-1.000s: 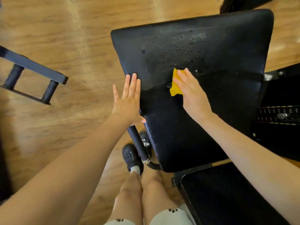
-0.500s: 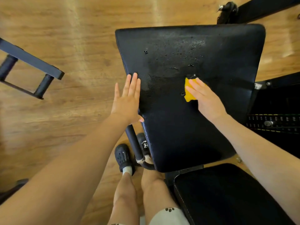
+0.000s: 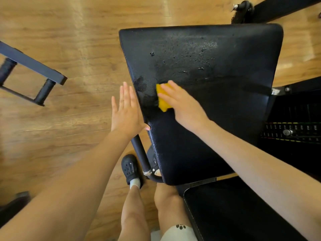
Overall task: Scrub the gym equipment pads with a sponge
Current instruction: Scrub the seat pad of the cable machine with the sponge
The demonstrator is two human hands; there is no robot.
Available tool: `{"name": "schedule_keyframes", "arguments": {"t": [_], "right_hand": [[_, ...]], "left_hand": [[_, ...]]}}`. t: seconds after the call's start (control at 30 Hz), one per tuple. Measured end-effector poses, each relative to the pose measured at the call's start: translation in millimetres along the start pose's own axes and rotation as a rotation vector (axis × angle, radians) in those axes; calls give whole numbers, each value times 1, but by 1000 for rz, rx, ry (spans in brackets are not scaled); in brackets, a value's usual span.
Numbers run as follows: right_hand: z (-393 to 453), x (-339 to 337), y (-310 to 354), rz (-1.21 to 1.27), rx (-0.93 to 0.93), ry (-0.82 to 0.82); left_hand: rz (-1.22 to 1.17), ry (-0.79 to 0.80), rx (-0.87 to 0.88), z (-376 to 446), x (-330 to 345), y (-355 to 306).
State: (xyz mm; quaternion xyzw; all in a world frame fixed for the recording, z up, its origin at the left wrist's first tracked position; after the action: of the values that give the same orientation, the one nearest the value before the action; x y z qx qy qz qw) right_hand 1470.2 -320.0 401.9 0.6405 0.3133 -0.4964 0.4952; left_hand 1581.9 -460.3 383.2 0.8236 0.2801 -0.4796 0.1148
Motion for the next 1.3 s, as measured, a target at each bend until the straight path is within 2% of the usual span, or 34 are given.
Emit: {"name": "schedule_keyframes", "arguments": {"t": [0.13,0.27,0.33,0.57,0.67,0.77,0.83,0.87,0.93,1.0,1.07,1.2,1.3], "right_hand": [[36,20,32,38,-124,95],[36,25,20,-11,-216,81],[28,20,6,-42,-193,70],[-23,-7,-63,-143,61,13],[-47,-17,-88,-88,269,-81],[-50,-17,-86,-25,496,-172],[-38,-13,-70,29,582,-246],[-30,-10,-60,52,579,-255],[-12,-1,-36,85,410,-235],[4,14,-12,82,184,-122],[14,24,0,14,58,-22],[4,18,-23,-79,-57,-27],[-15,4,-52,-81,-36,-58]], "left_hand": [[-44,6,-22,1,0,3],[-50,19,5,5,-1,5],[-27,10,30,3,-2,3],[152,-18,96,7,-4,-5],[227,-23,86,6,-5,-10],[353,-92,121,6,-3,-20],[389,-79,109,7,-5,-26],[398,-61,93,8,-6,-28],[423,-39,72,9,-8,-29],[434,-19,73,10,-8,-27],[428,-4,77,9,-8,-26],[434,12,64,9,-10,-28],[425,32,49,9,-11,-30]]}}
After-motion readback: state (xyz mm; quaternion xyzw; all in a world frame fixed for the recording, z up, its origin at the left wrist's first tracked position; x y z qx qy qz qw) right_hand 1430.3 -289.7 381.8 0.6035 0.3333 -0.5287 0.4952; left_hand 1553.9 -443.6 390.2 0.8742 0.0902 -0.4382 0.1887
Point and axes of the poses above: each hand's wrist, its own z-axis towards the middle knuckle, its own x-axis out of the palm, y = z × x, the point moved 2 cm from there along z, towards the middle knuckle, and after that the axes turned 7 degrees about -x, right-handed, at the moved point
